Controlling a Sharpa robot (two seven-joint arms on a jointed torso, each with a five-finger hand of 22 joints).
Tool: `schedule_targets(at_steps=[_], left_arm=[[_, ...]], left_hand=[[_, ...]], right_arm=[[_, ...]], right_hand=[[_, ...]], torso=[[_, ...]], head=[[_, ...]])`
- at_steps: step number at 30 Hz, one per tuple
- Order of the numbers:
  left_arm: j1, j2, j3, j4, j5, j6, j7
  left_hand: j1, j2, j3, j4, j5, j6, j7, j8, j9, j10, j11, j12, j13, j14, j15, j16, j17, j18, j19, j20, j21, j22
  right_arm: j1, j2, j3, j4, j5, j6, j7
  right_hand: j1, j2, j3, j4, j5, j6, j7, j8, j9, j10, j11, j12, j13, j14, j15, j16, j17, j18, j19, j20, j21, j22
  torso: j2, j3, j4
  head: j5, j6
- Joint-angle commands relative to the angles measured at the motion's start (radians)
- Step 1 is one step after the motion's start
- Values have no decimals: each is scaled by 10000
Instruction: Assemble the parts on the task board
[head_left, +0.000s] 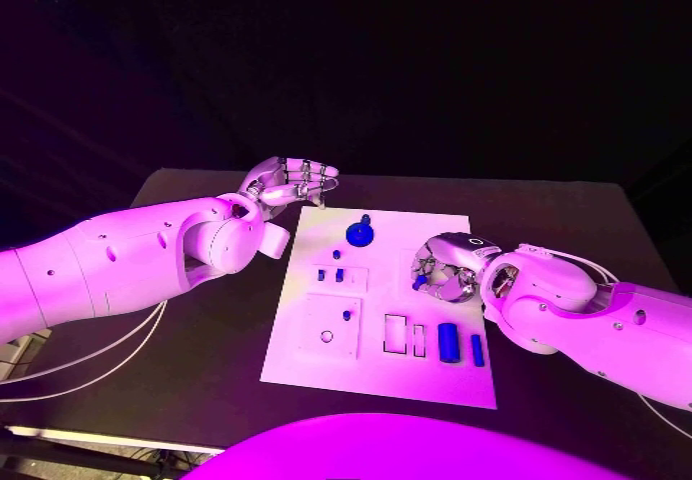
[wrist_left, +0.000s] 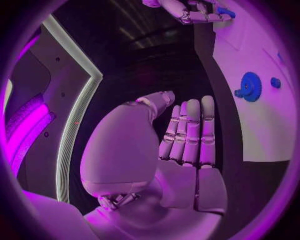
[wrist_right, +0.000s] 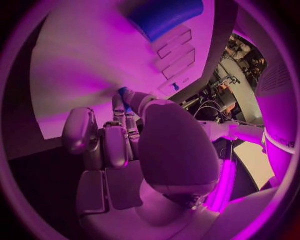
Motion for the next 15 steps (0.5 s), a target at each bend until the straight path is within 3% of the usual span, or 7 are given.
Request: schedule_targets(at_steps=[1, 8, 15], left_arm=[[12, 15, 7, 13, 47, 132, 64], [12, 15, 7, 9, 47, 128, 65], [12, 21, 7, -12, 47, 120, 67]], left_hand=[[12, 73, -54, 4, 11, -69, 26, 42, 9, -40, 7, 64, 8, -72, -21, -41, -15, 127, -25, 64, -33, -13], [12, 73, -54, 4, 11, -69, 26, 42, 9, -40, 7, 64, 8, -72, -21, -41, -15, 127, -25, 64, -33, -13], [6, 85, -62, 13, 12, -67, 26, 54, 13, -51, 9, 83, 9, -76, -18, -39, -21, 128, -24, 68, -44, -17]], right_arm=[[-44, 26, -21, 12, -226, 13, -110], [-61, -68, -21, 165, -146, -630, -110], [0, -374, 24, 624, 79, -1137, -65]], right_hand=[[-83, 284, 268, -75, -198, 108, -52, 244, 295, 390, -346, -67, -27, 216, -77, 31, -20, -136, 16, -114, 125, 1386], [-218, 206, 515, -235, -176, 102, -67, 381, 471, 485, -373, -57, 84, 226, -104, 28, -28, -156, 57, -152, 225, 1451], [-275, 162, 604, -296, -131, 93, -67, 421, 531, 490, -373, -80, 115, 232, -108, 35, -14, -160, 66, -160, 243, 1470]], torso=[[-7, 3, 5], [-7, -12, 8], [-19, -25, 7]], head=[[-15, 12], [-35, 21], [-20, 40]])
